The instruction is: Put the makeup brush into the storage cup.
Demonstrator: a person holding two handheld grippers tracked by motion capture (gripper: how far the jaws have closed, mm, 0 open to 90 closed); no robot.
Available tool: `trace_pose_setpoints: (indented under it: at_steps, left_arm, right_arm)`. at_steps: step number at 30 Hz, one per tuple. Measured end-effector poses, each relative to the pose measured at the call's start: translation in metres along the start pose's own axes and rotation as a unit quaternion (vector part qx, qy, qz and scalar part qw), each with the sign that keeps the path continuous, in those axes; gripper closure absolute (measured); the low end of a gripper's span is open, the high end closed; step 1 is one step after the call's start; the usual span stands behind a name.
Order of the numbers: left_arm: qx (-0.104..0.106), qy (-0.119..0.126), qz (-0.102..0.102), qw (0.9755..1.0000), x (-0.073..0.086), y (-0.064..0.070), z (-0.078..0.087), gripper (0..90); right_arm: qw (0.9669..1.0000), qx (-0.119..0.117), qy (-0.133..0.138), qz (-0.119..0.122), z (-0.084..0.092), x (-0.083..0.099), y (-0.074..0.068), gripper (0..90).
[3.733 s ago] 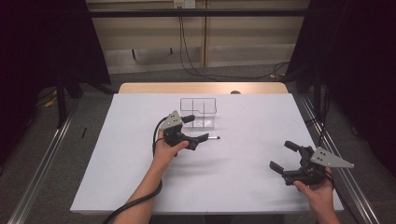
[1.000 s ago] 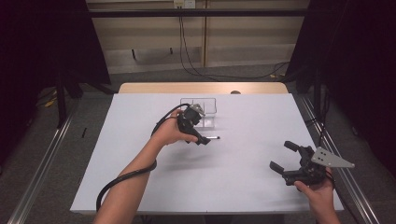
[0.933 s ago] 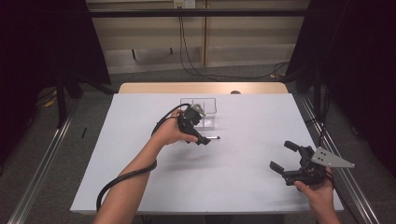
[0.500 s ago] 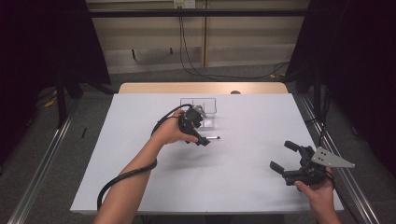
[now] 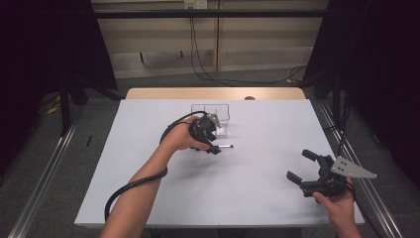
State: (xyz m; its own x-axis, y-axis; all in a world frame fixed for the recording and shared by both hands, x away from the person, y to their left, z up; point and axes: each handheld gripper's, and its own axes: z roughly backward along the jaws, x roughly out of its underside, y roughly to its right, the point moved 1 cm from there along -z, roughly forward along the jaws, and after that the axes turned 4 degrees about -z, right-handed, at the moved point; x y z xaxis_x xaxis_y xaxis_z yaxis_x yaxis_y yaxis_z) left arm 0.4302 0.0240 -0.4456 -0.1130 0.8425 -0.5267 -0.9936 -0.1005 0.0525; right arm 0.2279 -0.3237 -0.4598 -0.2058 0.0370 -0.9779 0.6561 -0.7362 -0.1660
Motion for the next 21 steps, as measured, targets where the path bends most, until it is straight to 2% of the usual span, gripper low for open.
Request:
trace_pose_setpoints:
  at_steps: [3, 5, 8, 16, 18, 21]
  left_arm:
    - [-0.003, -0.012, -0.004, 0.9999, 0.0, -0.0013, -0.0005, 43.9]
    - [-0.005, -0.03, -0.008, 0.9995, -0.0006, -0.0019, -0.0015, 45.1]
    - [-0.004, -0.037, -0.01, 0.9993, -0.0019, -0.0017, -0.0016, 47.1]
    - [-0.024, -0.051, -0.026, 0.9981, -0.0038, -0.0038, 0.0029, 53.2]
    - [-0.022, -0.055, -0.028, 0.9979, -0.0025, -0.0042, 0.0025, 55.0]
    - [-0.028, -0.071, -0.03, 0.9966, -0.0006, -0.0045, -0.0002, 58.2]
  right_arm:
    - [1.0, 0.0, 0.0, 0.001, 0.0, -0.0001, 0.0001, 0.5]
    - [1.0, -0.001, 0.001, 0.0, 0.0003, -0.0001, 0.0003, 0.5]
    - [1.0, 0.0, 0.001, 0.0, 0.0006, -0.0002, 0.0006, 0.5]
    - [1.0, -0.001, 0.0, -0.001, 0.0, 0.0002, 0.0001, 0.6]
    - [1.0, -0.001, -0.001, 0.0, -0.0002, 0.0004, 0.0001, 0.6]
    - [1.0, 0.0, 0.0, 0.0, 0.0002, -0.0001, 0.0, 0.6]
